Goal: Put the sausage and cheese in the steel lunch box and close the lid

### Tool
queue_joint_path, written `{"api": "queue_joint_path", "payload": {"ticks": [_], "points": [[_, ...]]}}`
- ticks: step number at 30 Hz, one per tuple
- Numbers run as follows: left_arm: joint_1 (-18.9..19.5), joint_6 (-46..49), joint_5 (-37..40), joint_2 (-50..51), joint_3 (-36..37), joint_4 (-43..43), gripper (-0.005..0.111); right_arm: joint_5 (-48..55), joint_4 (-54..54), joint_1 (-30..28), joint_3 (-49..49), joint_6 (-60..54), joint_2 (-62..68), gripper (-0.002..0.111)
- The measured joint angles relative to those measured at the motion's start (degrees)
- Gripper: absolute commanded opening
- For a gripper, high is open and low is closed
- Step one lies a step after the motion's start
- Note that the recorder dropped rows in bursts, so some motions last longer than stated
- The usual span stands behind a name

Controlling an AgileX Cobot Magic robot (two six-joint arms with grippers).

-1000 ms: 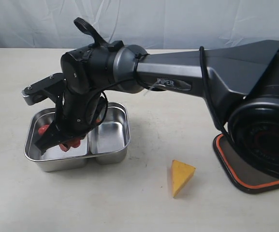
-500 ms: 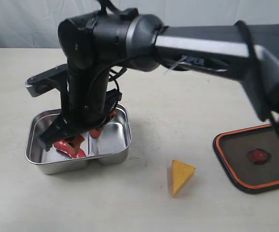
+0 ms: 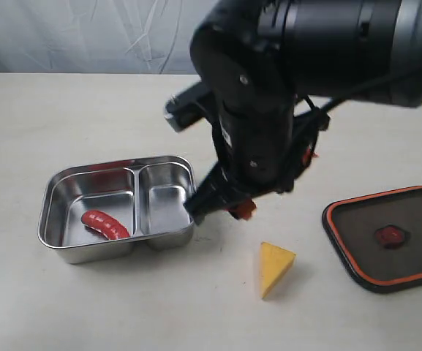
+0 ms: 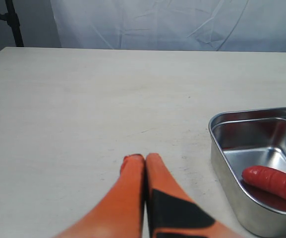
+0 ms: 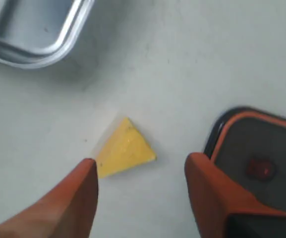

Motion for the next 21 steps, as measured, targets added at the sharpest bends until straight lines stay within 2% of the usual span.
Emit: {"api": "queue_joint_path", "payload": {"ticks": [7, 14, 21], "points": [[0.0, 0.0, 0.0, 0.0, 0.0, 0.0, 0.0, -5.28, 2.45, 0.0, 11.29, 4.32, 0.12, 0.053], [0.0, 0.0, 0.0, 0.0, 0.0, 0.0, 0.0, -12.71, 0.24, 0.0, 13.36, 4.67, 1.78, 0.053], [0.0, 0.0, 0.0, 0.0, 0.0, 0.0, 0.0, -15.51, -2.42, 0.0, 13.38, 4.8, 6.46, 0.068]]}}
